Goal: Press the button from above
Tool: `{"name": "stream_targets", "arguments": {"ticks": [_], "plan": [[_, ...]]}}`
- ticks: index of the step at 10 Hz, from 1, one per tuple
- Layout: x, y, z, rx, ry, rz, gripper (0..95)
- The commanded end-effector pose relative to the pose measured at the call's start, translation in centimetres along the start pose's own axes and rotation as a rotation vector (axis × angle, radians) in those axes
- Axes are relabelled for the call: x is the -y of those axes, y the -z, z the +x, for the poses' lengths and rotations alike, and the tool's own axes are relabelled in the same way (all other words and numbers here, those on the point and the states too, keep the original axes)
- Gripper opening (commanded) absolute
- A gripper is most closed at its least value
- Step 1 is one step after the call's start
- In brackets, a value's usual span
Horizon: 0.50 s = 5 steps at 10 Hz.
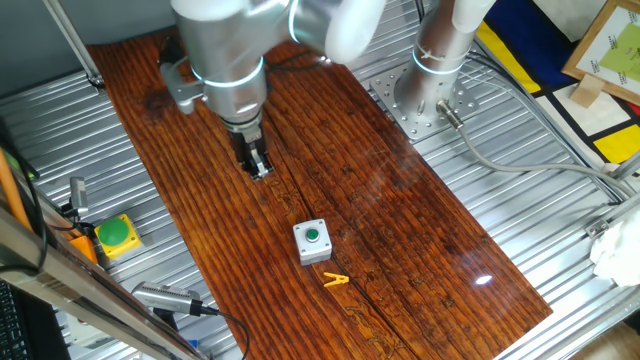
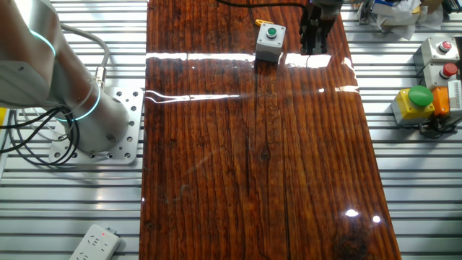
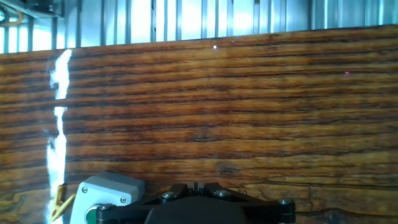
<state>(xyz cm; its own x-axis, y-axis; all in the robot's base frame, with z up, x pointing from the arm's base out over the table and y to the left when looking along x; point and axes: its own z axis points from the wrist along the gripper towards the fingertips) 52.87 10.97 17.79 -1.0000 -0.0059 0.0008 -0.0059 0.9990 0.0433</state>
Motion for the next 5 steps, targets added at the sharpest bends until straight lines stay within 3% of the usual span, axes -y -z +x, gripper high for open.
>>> {"name": "stream_targets", "arguments": {"ticks": [1,5], "plan": [[-0.01,-0.02,-0.1,-0.014,-0.011,0.043,0.0],[-0.01,-0.02,-0.1,-0.014,-0.02,0.041,0.0]]}}
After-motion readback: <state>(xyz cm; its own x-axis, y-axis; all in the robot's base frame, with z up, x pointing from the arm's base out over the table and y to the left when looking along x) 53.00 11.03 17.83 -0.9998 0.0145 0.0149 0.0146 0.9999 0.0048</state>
